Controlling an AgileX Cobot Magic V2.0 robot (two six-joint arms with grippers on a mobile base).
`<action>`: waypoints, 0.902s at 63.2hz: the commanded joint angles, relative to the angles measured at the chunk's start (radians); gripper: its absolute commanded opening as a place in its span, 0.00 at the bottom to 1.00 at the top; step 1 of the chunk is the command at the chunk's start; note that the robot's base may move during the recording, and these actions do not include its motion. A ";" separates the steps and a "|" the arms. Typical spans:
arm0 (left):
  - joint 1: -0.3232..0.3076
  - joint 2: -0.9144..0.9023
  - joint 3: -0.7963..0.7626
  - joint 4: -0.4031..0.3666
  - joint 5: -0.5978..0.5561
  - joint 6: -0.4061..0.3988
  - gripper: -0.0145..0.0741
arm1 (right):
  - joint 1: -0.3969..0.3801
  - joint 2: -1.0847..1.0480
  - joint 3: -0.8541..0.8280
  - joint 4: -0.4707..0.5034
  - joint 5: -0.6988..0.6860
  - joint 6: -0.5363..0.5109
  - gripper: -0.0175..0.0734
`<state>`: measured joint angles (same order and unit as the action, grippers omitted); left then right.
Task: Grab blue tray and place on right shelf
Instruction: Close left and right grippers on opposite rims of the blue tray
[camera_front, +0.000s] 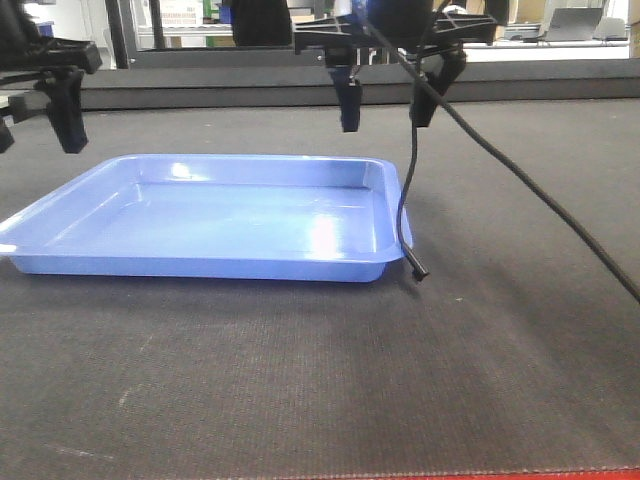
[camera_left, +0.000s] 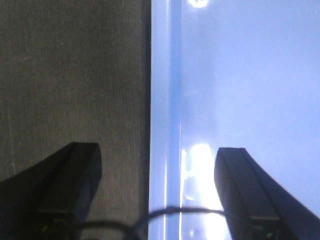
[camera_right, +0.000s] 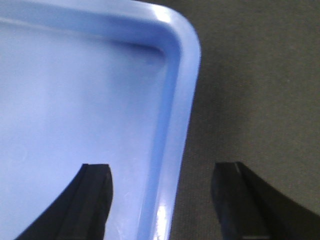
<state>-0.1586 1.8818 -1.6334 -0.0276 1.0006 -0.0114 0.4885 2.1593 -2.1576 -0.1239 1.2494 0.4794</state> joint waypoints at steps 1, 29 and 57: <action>0.003 -0.032 -0.053 -0.016 -0.032 -0.011 0.60 | -0.005 -0.051 -0.039 -0.023 0.071 0.011 0.76; 0.012 0.040 -0.063 -0.027 -0.027 -0.011 0.60 | -0.003 0.020 0.020 0.029 0.059 0.009 0.76; 0.012 0.095 -0.063 -0.071 -0.038 -0.011 0.59 | -0.005 0.075 0.028 0.029 0.056 0.009 0.73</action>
<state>-0.1486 2.0290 -1.6624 -0.0830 0.9970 -0.0134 0.4867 2.2900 -2.1105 -0.0825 1.2433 0.4900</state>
